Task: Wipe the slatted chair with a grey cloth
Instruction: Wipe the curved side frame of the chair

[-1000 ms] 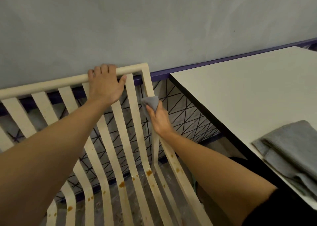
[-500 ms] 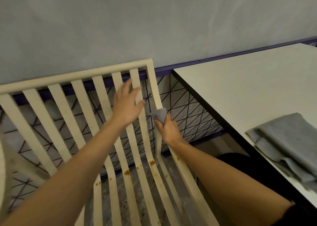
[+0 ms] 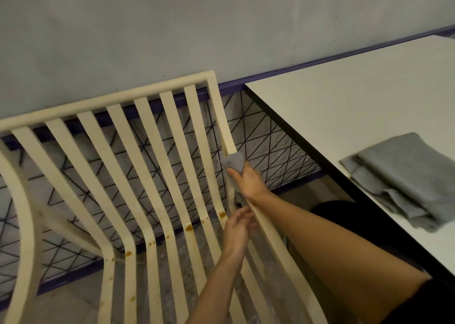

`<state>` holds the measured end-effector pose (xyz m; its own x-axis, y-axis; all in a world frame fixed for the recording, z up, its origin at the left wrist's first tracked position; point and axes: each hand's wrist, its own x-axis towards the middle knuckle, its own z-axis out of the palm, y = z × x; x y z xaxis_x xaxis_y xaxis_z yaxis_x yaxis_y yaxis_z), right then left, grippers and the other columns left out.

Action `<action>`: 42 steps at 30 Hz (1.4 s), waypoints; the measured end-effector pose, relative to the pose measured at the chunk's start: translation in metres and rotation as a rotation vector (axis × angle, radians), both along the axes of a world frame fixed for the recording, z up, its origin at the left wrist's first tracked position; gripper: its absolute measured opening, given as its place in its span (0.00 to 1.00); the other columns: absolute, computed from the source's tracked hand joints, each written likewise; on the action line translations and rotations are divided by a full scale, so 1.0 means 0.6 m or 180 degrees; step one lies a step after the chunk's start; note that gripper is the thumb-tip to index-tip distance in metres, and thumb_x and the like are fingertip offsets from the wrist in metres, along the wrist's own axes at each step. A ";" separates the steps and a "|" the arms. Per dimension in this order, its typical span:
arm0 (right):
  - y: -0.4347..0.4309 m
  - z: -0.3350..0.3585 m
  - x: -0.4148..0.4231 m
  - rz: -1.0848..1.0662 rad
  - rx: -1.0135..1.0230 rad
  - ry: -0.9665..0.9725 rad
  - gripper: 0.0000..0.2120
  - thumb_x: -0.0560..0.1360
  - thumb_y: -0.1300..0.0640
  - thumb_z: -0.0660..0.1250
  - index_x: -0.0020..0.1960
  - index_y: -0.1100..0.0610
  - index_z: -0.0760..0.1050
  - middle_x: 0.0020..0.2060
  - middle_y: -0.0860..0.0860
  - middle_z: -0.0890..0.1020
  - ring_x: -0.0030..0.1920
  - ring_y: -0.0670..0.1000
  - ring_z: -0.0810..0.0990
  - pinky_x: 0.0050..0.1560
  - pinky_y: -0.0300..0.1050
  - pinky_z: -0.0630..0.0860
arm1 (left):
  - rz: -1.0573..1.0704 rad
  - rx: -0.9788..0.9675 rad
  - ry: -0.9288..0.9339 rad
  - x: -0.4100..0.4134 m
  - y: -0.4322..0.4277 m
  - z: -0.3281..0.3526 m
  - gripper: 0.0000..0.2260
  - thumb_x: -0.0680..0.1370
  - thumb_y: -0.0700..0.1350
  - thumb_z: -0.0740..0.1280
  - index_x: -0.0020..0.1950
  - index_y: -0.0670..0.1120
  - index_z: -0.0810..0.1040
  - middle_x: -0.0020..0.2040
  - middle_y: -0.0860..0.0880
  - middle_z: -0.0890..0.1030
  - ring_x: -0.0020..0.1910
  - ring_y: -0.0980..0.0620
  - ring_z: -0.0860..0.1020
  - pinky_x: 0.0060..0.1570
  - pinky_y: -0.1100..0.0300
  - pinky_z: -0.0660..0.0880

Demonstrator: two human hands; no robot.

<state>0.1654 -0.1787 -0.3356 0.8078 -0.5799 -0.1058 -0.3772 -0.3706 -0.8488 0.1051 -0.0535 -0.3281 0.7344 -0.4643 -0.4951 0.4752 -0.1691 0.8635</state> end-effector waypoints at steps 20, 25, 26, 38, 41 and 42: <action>0.025 -0.008 -0.100 -0.0029 0.0002 0.0452 0.25 0.79 0.42 0.62 0.66 0.60 0.70 0.58 0.59 0.77 0.56 0.59 0.78 0.53 0.50 0.77 | -0.0195 -0.0283 0.0564 -0.116 0.045 0.010 0.10 0.84 0.41 0.57 0.54 0.49 0.77 0.44 0.49 0.83 0.34 0.53 0.83 0.39 0.59 0.80; 0.032 -0.005 -0.120 -0.0009 0.0058 0.0408 0.23 0.80 0.44 0.63 0.66 0.60 0.71 0.58 0.59 0.78 0.56 0.58 0.78 0.52 0.49 0.76 | -0.0142 -0.0337 0.0670 -0.139 0.054 0.003 0.11 0.83 0.40 0.58 0.53 0.49 0.79 0.40 0.49 0.84 0.36 0.49 0.83 0.45 0.51 0.80; 0.033 -0.006 -0.124 -0.0007 0.0101 0.0384 0.23 0.79 0.45 0.63 0.66 0.60 0.71 0.58 0.59 0.78 0.56 0.58 0.78 0.52 0.49 0.77 | -0.0124 -0.0345 0.0680 -0.142 0.056 0.002 0.10 0.83 0.40 0.58 0.54 0.48 0.79 0.41 0.48 0.84 0.37 0.48 0.83 0.46 0.51 0.80; 0.029 -0.014 -0.151 -0.0086 0.0525 0.0525 0.22 0.77 0.46 0.68 0.60 0.64 0.76 0.53 0.59 0.82 0.52 0.56 0.81 0.48 0.48 0.78 | -0.0123 -0.0636 0.1157 -0.177 0.064 -0.023 0.11 0.83 0.45 0.58 0.63 0.45 0.75 0.52 0.45 0.84 0.44 0.46 0.84 0.45 0.53 0.78; 0.020 -0.010 -0.130 -0.0052 0.0655 0.0551 0.24 0.75 0.44 0.69 0.60 0.64 0.76 0.52 0.58 0.82 0.51 0.57 0.82 0.51 0.51 0.80 | -0.0366 -0.0764 0.1316 -0.178 0.059 -0.029 0.14 0.83 0.50 0.56 0.67 0.48 0.72 0.56 0.42 0.83 0.54 0.43 0.82 0.60 0.45 0.76; 0.017 -0.011 -0.121 -0.0068 0.0669 0.0515 0.25 0.75 0.43 0.69 0.59 0.64 0.76 0.51 0.58 0.82 0.50 0.56 0.82 0.50 0.50 0.80 | -0.0419 -0.0775 0.1346 -0.181 0.056 -0.032 0.15 0.84 0.51 0.55 0.68 0.49 0.71 0.57 0.42 0.83 0.56 0.43 0.82 0.63 0.42 0.73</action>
